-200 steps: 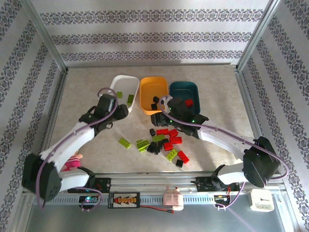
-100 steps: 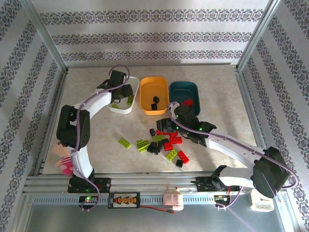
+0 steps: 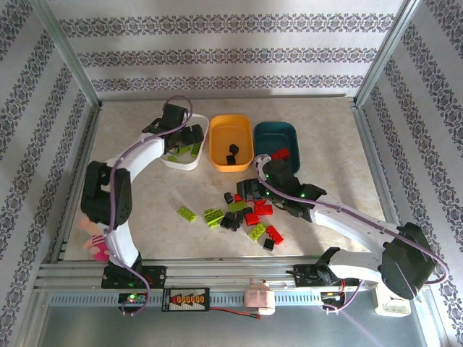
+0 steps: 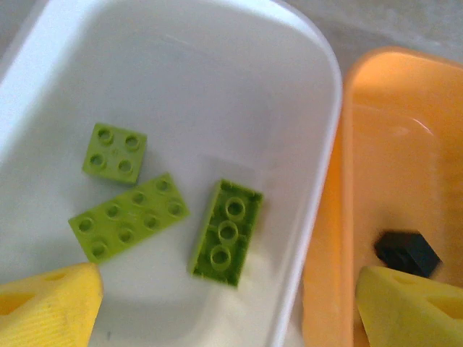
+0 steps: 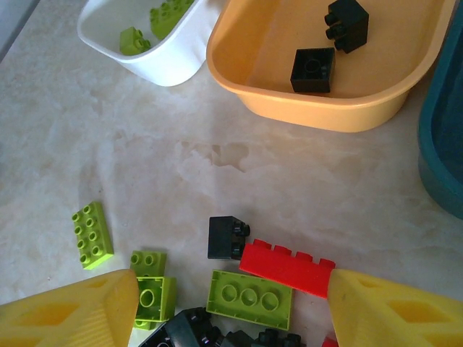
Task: Sort the legos into containers by color
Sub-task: Pick up the lego from the middle-left of the table.
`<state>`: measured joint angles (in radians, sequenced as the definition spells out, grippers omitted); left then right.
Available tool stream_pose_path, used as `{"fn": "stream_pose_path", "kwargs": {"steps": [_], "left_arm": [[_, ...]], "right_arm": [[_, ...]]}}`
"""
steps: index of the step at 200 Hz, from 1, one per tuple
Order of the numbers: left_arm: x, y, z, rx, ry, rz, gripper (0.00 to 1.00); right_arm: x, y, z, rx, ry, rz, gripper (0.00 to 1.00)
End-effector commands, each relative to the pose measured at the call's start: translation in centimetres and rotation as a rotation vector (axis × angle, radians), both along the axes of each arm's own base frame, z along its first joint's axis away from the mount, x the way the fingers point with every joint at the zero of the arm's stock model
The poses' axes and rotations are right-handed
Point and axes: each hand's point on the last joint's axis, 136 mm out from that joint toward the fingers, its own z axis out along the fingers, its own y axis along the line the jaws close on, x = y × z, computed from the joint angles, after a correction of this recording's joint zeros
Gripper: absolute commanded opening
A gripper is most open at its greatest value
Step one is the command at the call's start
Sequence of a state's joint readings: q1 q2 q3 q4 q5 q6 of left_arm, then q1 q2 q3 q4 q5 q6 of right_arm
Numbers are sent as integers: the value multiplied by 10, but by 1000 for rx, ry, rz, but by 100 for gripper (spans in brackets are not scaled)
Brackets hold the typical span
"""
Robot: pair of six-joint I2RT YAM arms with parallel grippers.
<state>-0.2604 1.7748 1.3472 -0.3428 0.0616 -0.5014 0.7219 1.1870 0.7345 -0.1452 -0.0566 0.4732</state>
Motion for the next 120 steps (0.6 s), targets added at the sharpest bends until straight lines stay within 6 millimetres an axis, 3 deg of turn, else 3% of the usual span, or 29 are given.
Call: {"fn": "stream_pose_path", "kwargs": {"steps": [1,25,77,94,120], "left_arm": [[-32,-13,40,-63,-92,-40,92],[-83,-17,31,-87,-80,-63,93],[-188,-20,-26,-54,72,-145,95],[-208,-15,-47,-38,119,-124,95],[-215,-8,-66,-73,147,-45,94]], "right_arm": [[0,-4,-4,-10,2,-20,70],[1,-4,-6,-11,5,-23,70],[1,-1,-11,-9,15,-18,70],[1,0,-12,-4,15,-18,70],[1,2,-11,2,15,-17,70]]}}
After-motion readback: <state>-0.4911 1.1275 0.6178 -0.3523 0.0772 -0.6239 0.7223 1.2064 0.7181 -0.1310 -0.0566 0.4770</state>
